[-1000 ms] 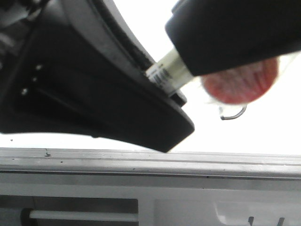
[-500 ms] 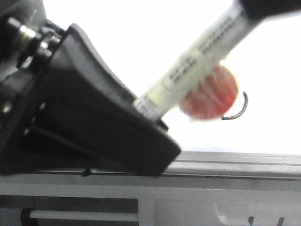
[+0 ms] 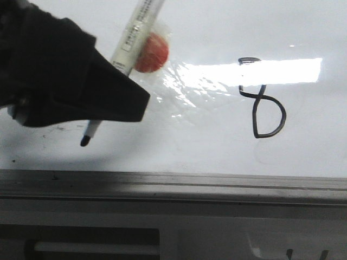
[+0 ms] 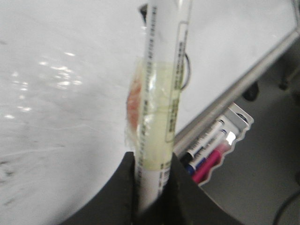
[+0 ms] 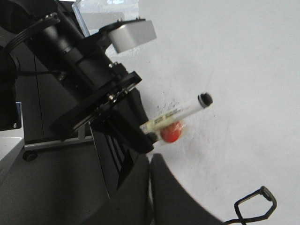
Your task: Write number 8 on whiteboard
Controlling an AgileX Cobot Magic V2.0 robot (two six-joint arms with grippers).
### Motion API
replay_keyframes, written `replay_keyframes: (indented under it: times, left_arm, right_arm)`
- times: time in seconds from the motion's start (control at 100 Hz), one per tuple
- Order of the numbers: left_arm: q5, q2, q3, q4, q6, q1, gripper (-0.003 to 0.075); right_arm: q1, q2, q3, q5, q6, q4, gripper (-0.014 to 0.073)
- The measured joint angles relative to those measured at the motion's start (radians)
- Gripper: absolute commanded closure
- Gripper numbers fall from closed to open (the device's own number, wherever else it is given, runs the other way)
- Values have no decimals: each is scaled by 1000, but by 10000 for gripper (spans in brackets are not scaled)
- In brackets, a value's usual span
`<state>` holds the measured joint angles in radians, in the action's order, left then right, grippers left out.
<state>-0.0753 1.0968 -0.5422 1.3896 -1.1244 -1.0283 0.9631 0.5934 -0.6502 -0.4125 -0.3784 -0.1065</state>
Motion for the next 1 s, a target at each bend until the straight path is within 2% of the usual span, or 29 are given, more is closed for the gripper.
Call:
replay_keyframes:
  times: [0.22,0.42,0.88,1.0]
  left_arm:
    - [-146,14,0,41,52,0,741]
    - [-192,77,-11,48,112,0,741]
    - [-311,214,-106,44,123,-5,741]
    - [-324,233,-109,36,172,-7,741]
  right_arm:
    - [0,0,27,48,4,0,646]
    - [0,-1,32,84,6,0,646]
    - [0,-1,32,93,6,0,646]
    - [0,-1,32,99,6,0,646]
